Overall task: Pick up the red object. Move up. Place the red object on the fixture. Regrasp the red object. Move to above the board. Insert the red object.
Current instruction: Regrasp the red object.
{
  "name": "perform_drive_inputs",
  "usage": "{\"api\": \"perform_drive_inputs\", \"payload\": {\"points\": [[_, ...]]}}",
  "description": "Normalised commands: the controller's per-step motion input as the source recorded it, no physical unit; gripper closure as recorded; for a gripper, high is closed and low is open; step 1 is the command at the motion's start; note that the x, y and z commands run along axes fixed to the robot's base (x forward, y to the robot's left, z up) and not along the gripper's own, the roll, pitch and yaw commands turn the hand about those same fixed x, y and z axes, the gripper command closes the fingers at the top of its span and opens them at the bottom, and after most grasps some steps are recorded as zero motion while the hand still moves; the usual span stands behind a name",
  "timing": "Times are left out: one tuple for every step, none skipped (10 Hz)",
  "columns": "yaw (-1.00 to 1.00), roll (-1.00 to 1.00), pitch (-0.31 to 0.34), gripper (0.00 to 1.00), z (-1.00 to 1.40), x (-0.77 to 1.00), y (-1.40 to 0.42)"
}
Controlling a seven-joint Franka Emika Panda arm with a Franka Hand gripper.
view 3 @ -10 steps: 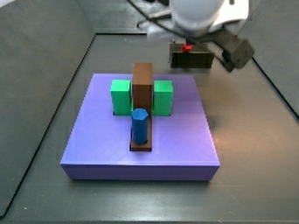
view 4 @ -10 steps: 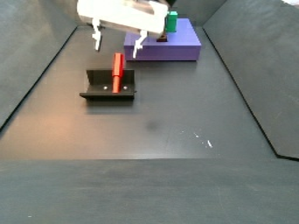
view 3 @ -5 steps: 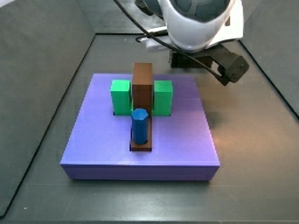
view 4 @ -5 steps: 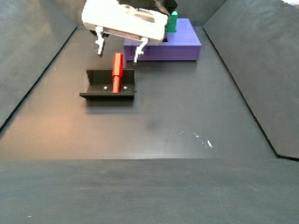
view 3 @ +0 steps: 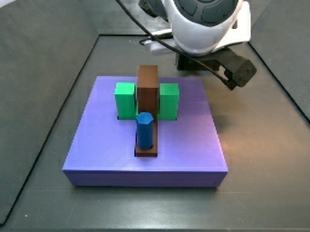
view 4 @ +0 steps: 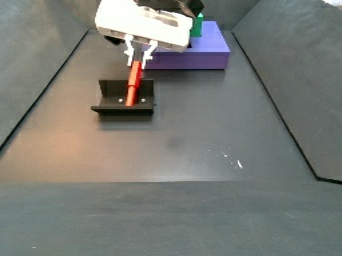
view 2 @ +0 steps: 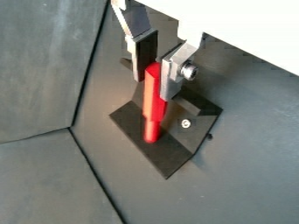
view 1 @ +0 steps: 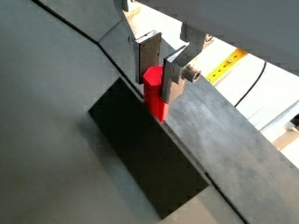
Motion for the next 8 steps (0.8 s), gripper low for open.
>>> {"api": "perform_drive_inputs", "payload": {"points": [[0.00,0.00,0.000,1.00,0.00,0.00,0.00],[0.00,0.00,0.000,1.00,0.00,0.00,0.00],[0.00,0.00,0.000,1.00,0.00,0.00,0.00],[0.00,0.00,0.000,1.00,0.00,0.00,0.00],[0.00,0.00,0.000,1.00,0.00,0.00,0.00],[0.00,0.00,0.000,1.00,0.00,0.00,0.00],[0.00,0.00,0.000,1.00,0.00,0.00,0.00],[0.00,0.00,0.000,1.00,0.00,0.00,0.00]]}}
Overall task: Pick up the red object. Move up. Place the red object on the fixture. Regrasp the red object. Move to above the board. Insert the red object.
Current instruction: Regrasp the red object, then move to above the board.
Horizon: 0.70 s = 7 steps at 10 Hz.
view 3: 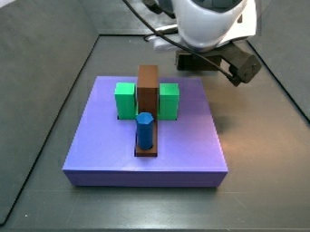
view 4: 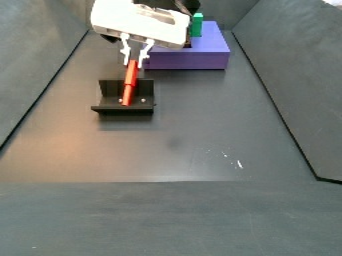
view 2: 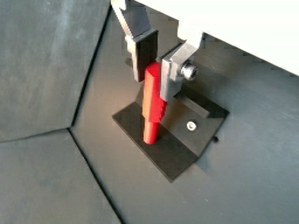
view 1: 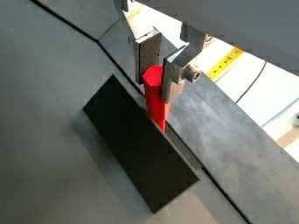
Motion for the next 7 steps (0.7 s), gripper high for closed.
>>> {"api": "perform_drive_inputs", "payload": {"points": [[0.00,0.00,0.000,1.00,0.00,0.00,0.00],[0.00,0.00,0.000,1.00,0.00,0.00,0.00],[0.00,0.00,0.000,1.00,0.00,0.00,0.00],[0.00,0.00,0.000,1.00,0.00,0.00,0.00],[0.00,0.00,0.000,1.00,1.40,0.00,0.00],[0.03,0.01,0.012,1.00,1.40,-0.01,0.02],[0.00,-0.08,-0.030,1.00,1.40,-0.05,0.03]]}}
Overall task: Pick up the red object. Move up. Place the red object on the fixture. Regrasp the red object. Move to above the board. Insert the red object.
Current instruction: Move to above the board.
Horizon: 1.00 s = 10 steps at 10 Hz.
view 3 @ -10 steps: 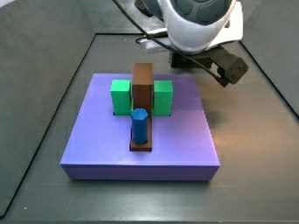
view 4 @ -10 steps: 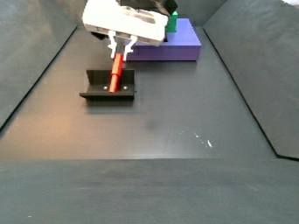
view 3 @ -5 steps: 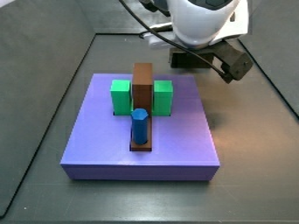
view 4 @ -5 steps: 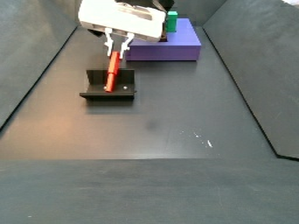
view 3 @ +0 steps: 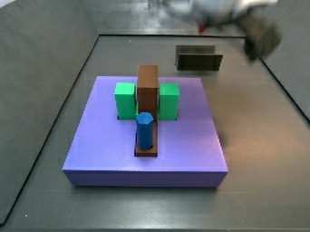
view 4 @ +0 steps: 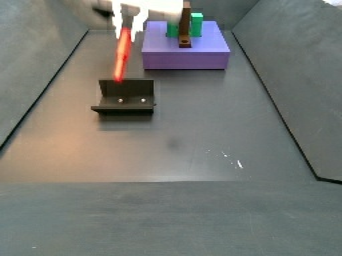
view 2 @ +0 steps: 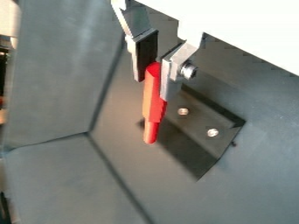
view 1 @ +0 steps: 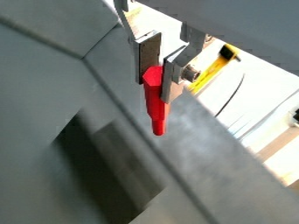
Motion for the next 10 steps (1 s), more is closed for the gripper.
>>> {"api": "perform_drive_inputs", "payload": {"points": [[0.01,-0.06,-0.062,1.00,1.40,-0.06,0.04],[-0.01,-0.05,-0.022,1.00,1.40,-0.04,0.03],[-0.03,-0.03,-0.004,1.00,1.40,-0.05,0.03],[-0.02,-0.02,0.007,1.00,1.40,-0.08,0.03],[-0.02,-0.01,0.016,1.00,0.92,-0.05,0.02],[-0.01,0.01,0.033,1.00,0.29,0.00,0.00],[-0.18,-1.00,0.274,1.00,0.31,-0.91,-1.40],[-0.17,-1.00,0.274,1.00,0.31,-0.92,-1.40],[-0.16,-1.00,0.279,1.00,0.34,-0.99,-1.40],[-0.13,-1.00,0.291,1.00,0.30,-0.98,-1.40]]}}
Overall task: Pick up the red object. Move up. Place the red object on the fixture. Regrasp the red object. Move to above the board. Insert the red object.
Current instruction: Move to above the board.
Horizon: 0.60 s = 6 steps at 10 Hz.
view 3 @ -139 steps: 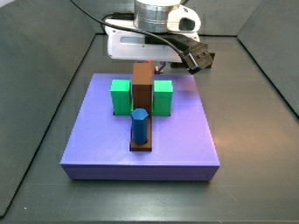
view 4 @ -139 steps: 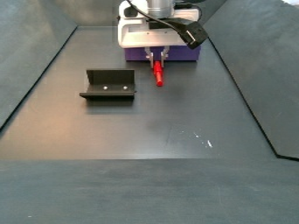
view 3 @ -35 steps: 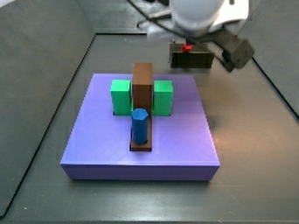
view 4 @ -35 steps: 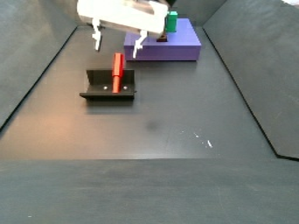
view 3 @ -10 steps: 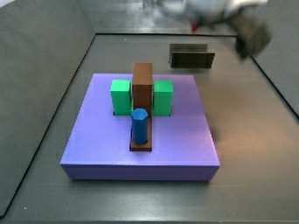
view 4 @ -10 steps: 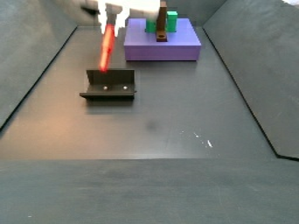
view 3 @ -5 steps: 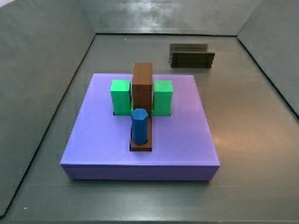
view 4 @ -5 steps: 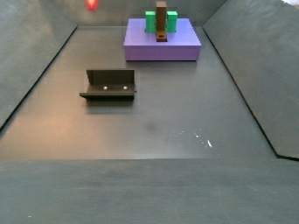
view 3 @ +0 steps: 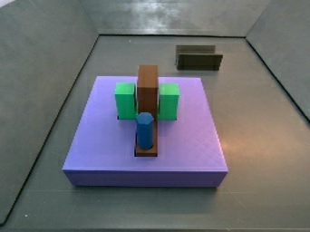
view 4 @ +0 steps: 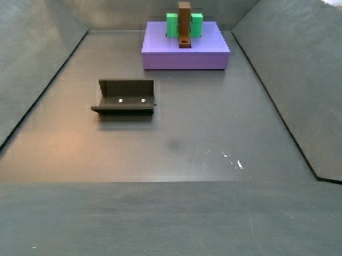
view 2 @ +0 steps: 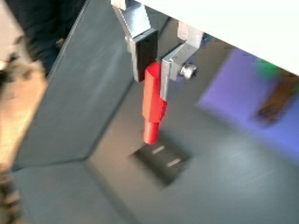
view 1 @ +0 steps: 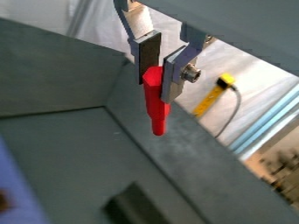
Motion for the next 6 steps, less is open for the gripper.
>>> {"api": "perform_drive_inputs", "payload": {"points": [[-0.12,-1.00,0.305,1.00,0.29,-0.98,-1.40],[-0.09,-1.00,0.319,1.00,0.15,-0.50,-0.69],[-0.07,-1.00,0.326,1.00,0.07,-0.24,-0.30],[-0.05,-1.00,0.321,1.00,0.02,-0.12,-0.14],[-0.02,-1.00,0.299,1.00,0.03,-0.07,-0.05],[-0.01,-1.00,0.289,1.00,0.02,-0.06,-0.03]]}}
